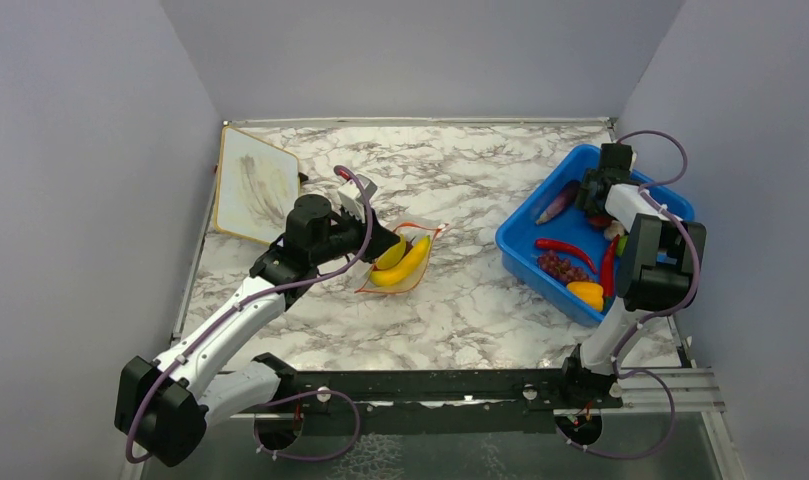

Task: Place the food in the zip-top bag and seal the zipper
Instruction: Pick up the fake fruit from the bin.

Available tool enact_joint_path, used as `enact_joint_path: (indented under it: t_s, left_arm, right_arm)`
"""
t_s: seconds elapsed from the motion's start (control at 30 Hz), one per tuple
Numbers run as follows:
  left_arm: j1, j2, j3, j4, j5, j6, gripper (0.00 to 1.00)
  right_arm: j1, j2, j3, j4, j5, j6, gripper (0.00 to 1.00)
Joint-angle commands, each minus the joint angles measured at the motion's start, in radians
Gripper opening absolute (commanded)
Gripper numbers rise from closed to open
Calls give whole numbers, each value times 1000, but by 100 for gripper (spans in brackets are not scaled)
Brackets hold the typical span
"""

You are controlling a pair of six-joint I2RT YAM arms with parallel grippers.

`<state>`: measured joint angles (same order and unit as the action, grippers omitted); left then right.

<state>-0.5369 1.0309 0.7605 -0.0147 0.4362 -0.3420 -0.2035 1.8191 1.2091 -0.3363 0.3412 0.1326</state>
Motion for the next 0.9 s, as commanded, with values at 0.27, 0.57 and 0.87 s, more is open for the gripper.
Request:
enact_joint_path:
  t_s: [0.27,0.57,0.87]
  left_arm:
    - [-2,-32,26,4,-10,12,0]
    - [-2,-45,36,3,-44,18,0]
    - [0,-11,108,19,-123,-36,0]
  right_arm:
    - [-5,-62,23,-35,-57,31,53]
    - [1,-202,-37,-113,-166,115,47]
    - [88,-413,-87,-171,-174,143,45]
